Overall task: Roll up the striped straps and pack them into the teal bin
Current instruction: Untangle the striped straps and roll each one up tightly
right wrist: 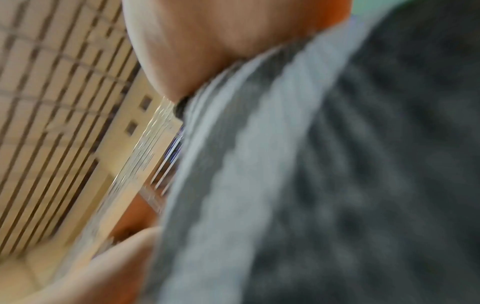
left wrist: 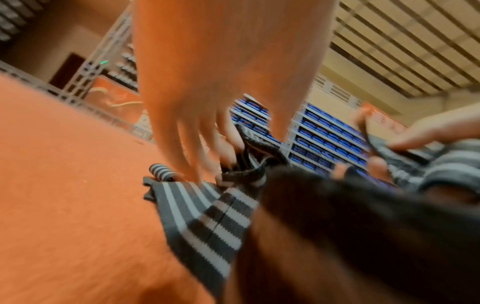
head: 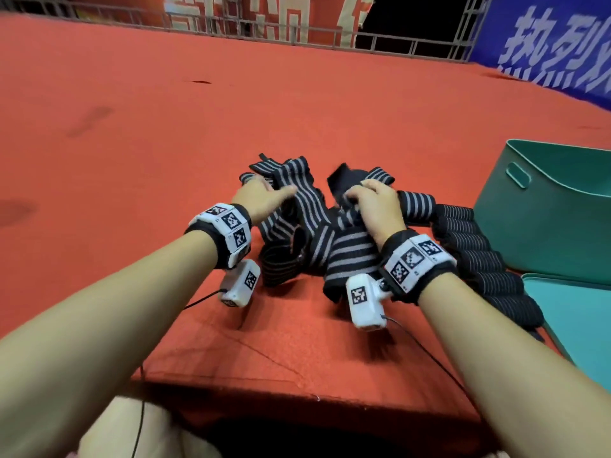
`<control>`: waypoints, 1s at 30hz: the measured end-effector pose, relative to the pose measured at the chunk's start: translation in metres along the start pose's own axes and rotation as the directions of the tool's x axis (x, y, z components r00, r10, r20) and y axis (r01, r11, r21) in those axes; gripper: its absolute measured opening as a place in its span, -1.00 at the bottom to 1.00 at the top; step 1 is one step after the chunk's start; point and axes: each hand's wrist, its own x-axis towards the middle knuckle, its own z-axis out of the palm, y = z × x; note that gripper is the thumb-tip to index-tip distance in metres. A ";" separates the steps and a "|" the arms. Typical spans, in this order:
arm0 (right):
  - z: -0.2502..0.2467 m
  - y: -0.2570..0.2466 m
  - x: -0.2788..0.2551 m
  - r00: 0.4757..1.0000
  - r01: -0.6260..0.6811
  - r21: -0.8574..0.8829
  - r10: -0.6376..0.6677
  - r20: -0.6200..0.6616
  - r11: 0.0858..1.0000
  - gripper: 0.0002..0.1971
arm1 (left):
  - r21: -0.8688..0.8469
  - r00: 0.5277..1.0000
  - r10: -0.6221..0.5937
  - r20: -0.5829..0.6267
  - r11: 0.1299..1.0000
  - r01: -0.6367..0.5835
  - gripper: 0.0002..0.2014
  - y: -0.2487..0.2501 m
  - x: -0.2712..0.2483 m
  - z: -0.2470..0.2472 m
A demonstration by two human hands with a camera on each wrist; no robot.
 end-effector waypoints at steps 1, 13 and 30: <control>0.003 -0.002 -0.001 0.994 0.034 -0.107 -0.021 0.111 0.994 -0.93 | 0.033 0.994 -0.018 0.105 0.999 0.015 -0.42 0.001 -0.009 0.003; 0.029 0.025 -0.003 0.853 0.094 -0.540 0.212 0.477 0.836 -0.92 | -0.060 0.963 -0.177 0.201 0.980 0.192 -0.80 -0.018 -0.036 -0.019; -0.002 -0.026 -0.022 0.918 0.235 -0.029 -0.212 0.336 0.972 -0.62 | -0.808 0.986 -0.071 0.148 0.567 0.162 -0.76 0.025 -0.049 0.004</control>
